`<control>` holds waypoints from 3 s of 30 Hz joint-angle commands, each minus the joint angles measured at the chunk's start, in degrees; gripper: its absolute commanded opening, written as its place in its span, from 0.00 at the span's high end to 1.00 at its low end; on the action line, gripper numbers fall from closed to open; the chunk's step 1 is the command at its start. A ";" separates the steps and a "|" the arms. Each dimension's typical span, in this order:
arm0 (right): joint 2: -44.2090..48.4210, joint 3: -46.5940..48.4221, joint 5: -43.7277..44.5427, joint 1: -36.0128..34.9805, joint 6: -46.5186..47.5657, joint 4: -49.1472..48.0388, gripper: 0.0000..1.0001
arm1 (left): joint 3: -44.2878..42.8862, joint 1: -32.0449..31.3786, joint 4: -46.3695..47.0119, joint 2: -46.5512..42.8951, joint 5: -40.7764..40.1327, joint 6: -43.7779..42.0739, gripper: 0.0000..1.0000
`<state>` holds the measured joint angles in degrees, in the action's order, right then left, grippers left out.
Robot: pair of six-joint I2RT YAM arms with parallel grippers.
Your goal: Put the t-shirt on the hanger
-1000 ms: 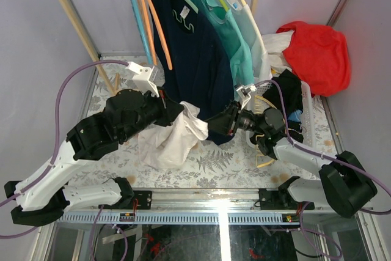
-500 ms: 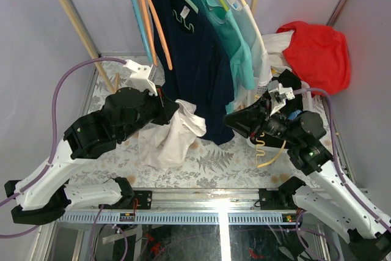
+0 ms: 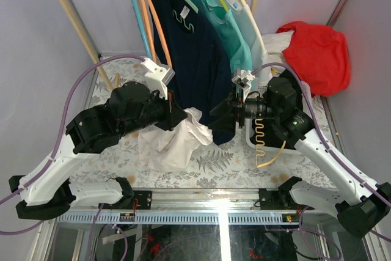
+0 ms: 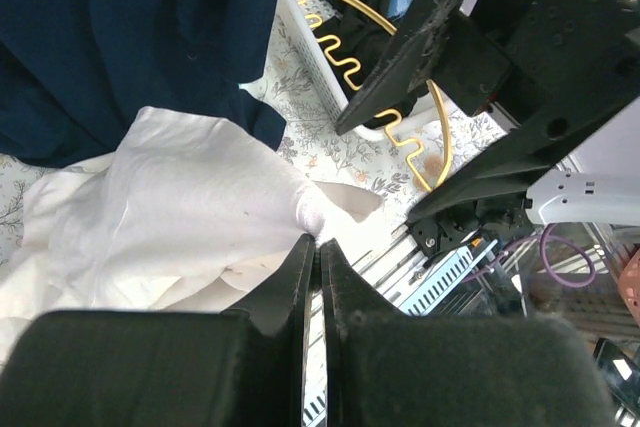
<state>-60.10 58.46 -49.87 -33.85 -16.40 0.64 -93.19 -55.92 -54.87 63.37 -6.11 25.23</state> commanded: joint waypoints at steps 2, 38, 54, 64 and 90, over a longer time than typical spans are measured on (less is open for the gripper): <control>2.06 2.34 -10.22 0.18 0.93 -2.28 0.28 | -1.49 -0.33 0.01 -0.43 2.14 -2.02 1.00; -8.72 19.14 19.54 -7.48 2.43 11.40 1.00 | -9.85 0.28 -4.34 -0.88 -19.94 -2.53 1.00; -60.39 89.52 -8.70 -10.64 -45.36 -27.95 1.00 | -25.77 0.18 40.03 -5.68 -25.64 -33.07 1.00; -20.74 30.89 22.52 -8.92 -7.28 20.85 1.00 | -1.84 0.20 19.34 -4.06 -34.68 -10.06 1.00; -10.07 8.92 61.12 -6.94 -7.08 30.12 1.00 | 33.07 1.60 19.29 -10.72 -18.00 8.95 0.98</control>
<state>-74.17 65.49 1.13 -41.87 -24.38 29.52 -61.41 -54.76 -34.24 52.71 -24.53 33.82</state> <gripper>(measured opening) 0.037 0.011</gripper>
